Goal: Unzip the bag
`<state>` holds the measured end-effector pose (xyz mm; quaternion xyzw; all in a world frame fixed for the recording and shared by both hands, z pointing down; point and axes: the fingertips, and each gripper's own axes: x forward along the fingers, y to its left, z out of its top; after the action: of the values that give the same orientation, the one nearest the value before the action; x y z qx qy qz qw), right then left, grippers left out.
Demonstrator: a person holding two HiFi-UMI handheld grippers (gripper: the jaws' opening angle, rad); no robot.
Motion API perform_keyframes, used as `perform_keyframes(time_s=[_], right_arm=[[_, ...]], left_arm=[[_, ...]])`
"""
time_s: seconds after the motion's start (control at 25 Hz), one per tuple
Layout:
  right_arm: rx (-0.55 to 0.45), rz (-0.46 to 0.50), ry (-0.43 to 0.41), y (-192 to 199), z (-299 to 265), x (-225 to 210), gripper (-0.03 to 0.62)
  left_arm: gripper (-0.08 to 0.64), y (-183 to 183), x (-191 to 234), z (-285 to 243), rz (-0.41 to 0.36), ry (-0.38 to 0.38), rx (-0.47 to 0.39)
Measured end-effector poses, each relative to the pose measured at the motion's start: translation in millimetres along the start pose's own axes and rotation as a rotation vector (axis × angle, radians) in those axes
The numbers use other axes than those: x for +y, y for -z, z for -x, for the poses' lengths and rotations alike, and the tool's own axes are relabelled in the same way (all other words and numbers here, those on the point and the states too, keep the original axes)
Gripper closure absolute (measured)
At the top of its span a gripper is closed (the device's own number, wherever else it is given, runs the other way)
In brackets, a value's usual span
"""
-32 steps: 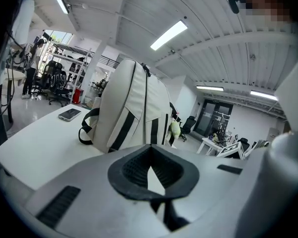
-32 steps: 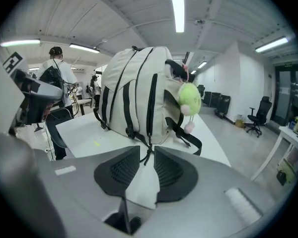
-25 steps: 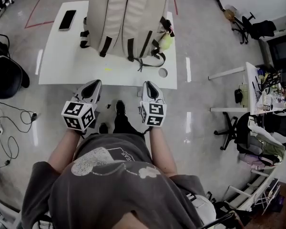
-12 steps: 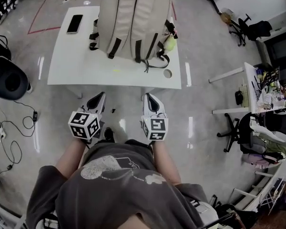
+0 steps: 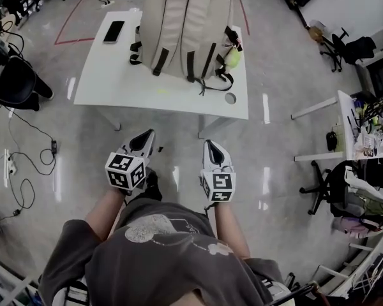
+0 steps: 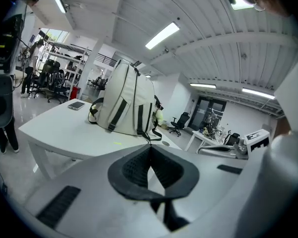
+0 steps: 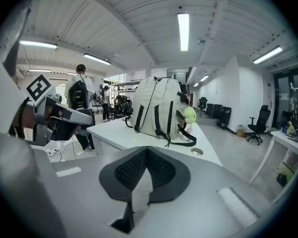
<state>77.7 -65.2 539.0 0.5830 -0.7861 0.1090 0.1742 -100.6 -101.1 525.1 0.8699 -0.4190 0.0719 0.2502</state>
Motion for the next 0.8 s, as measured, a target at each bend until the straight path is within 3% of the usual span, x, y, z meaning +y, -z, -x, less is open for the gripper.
perform_keyframes(time_s=[0.32,0.8], right_arm=[[-0.001,-0.056,0.028,33,83,-32,0.594],[0.011,-0.034,-0.074,86,187,-17,0.594]], left_arm=[[0.554,34,-86,25,-0.01,0.019,0.004],[0.554,102,-168,100,0.029,-0.073,-0.025]])
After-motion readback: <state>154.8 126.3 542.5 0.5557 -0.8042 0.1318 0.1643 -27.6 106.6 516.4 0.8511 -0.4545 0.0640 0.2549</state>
